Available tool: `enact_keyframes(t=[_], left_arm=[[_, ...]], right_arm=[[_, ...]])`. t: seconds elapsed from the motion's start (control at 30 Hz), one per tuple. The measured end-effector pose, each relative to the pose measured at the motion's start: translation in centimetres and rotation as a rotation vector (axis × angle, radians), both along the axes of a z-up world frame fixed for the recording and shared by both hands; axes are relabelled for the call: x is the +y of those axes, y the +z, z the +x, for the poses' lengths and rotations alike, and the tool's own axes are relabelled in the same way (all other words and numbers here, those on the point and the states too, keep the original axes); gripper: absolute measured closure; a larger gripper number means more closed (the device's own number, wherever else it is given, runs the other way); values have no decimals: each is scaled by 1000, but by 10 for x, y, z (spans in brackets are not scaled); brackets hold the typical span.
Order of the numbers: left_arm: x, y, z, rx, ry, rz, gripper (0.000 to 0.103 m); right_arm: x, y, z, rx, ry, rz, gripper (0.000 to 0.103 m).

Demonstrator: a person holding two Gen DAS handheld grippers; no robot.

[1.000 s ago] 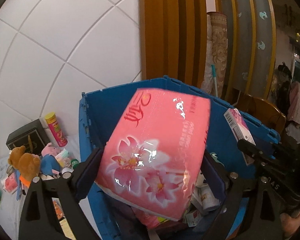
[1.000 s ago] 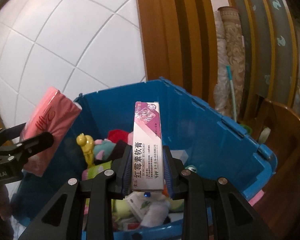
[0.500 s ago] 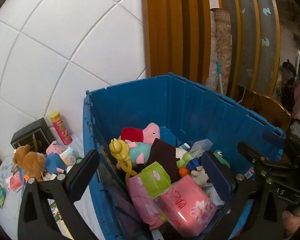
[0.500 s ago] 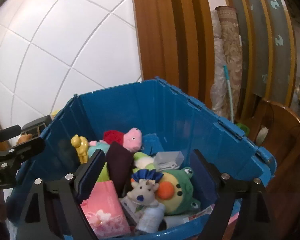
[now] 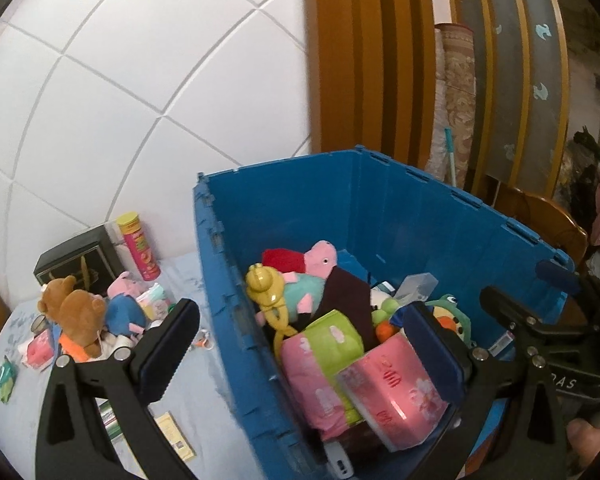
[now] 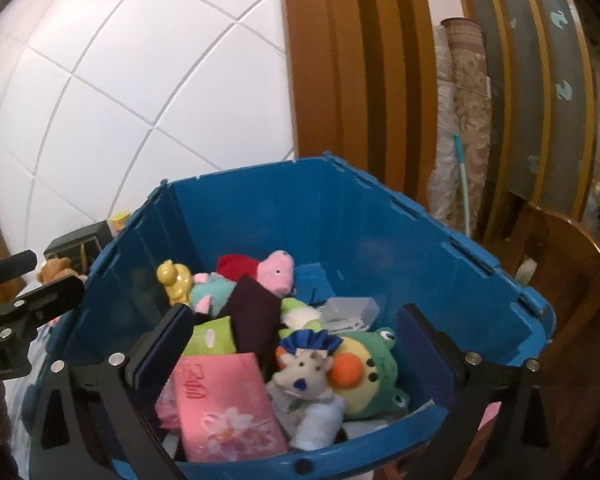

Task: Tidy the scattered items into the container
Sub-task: 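Move both tools back over the table toward the green medicine box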

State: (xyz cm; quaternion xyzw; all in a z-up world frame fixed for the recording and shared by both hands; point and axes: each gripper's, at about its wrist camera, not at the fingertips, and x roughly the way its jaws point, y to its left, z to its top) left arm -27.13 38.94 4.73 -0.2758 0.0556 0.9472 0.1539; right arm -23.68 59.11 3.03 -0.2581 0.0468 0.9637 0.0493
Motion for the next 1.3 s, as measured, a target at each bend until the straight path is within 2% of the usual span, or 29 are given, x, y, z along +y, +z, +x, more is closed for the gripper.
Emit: enact_keyframes(t=[0.37, 0.9, 1.13, 1.3], left_arm=[[-79, -4, 8, -7, 119, 24, 0], [-242, -33, 26, -68, 259, 55, 0], [-326, -55, 32, -119, 316, 27, 0], [-376, -80, 33, -178, 344, -1, 0]], right_arm=[[-68, 2, -15, -23, 88, 19, 0], [-216, 18, -8, 16, 209, 75, 0], [-292, 4, -5, -11, 247, 82, 0], [-345, -17, -4, -47, 277, 67, 0]])
